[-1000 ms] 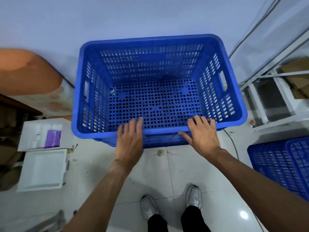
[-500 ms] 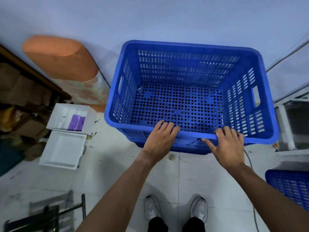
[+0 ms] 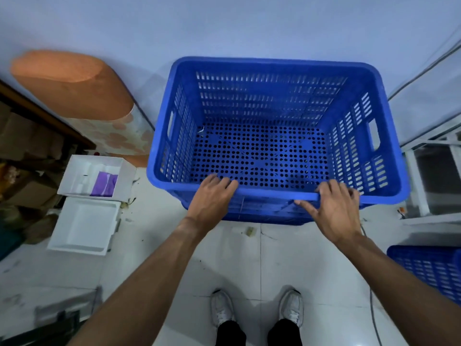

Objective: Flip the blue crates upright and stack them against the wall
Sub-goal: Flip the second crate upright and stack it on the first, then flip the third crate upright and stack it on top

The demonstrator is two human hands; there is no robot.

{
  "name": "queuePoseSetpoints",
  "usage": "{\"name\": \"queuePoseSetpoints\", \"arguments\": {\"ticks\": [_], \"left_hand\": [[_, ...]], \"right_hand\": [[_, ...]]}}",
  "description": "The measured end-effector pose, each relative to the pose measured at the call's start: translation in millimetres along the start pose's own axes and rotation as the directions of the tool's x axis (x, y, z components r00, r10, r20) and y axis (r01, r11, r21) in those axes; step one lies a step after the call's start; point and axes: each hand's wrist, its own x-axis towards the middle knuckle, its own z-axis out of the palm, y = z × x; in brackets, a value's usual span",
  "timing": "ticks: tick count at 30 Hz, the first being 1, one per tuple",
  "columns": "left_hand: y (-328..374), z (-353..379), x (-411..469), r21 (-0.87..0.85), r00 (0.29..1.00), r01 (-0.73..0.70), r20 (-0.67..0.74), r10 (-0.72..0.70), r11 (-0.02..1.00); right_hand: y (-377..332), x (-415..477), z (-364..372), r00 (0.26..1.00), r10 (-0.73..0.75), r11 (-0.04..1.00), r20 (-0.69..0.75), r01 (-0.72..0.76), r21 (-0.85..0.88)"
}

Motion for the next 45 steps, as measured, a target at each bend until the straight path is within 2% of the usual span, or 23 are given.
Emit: {"name": "queuePoseSetpoints", "arguments": {"ticks": [4, 8, 14, 20, 26, 29, 32, 35, 37, 41, 45], "left_hand": [[6, 3, -4, 0.014, 0.997, 0.006, 0.075, -0.007, 1.000], [1, -1, 0, 0.102, 0.998, -0.043, 0.055, 0.038, 0.994], [14, -2, 1, 0.116, 0.987, 0.108, 0.103, -0.120, 0.987], [10, -1, 9, 0.113, 0.970, 0.084, 0.219, -0.107, 0.990], [20, -24, 17, 0.107, 0.880, 0.155, 0.436, -0.186, 0.982], [26, -35, 15, 0.034, 0.790, 0.236, 0.575, -0.212, 0.971], [34, -57, 11, -0.084, 0.758, 0.323, 0.619, -0.205, 0.943], [54, -85, -12, -0.090, 0.727, 0.306, 0.665, -0.171, 0.948], [73, -104, -34, -0.066, 0.666, 0.307, 0.728, -0.165, 0.949], [110, -130, -71, -0.082, 0.524, 0.459, 0.829, -0.195, 0.885], [146, -143, -86, -0.152, 0.491, 0.636, 0.836, -0.245, 0.756]], "right_hand": [[1, -3, 5, 1.000, -0.006, 1.000, 0.026, 0.006, -0.025], [3, 1, 2, 1.000, -0.019, 1.000, 0.013, 0.019, 0.001], [-2, -2, 3, 1.000, -0.018, 0.998, 0.021, 0.019, -0.062], [-1, 0, 2, 0.998, -0.022, 0.997, 0.056, 0.026, -0.070], [0, 2, -14, 0.978, -0.035, 0.998, 0.205, 0.046, -0.053], [2, 6, -31, 0.918, -0.066, 0.997, 0.391, 0.078, -0.015], [10, 9, -50, 0.839, -0.099, 0.990, 0.535, 0.136, -0.031], [20, -10, -73, 0.835, -0.109, 0.988, 0.539, 0.150, -0.033], [27, -39, -88, 0.827, -0.087, 0.992, 0.555, 0.121, -0.025], [39, -98, -109, 0.763, -0.063, 0.997, 0.643, 0.024, 0.070], [54, -142, -112, 0.742, -0.056, 0.995, 0.668, -0.016, 0.102]]}}
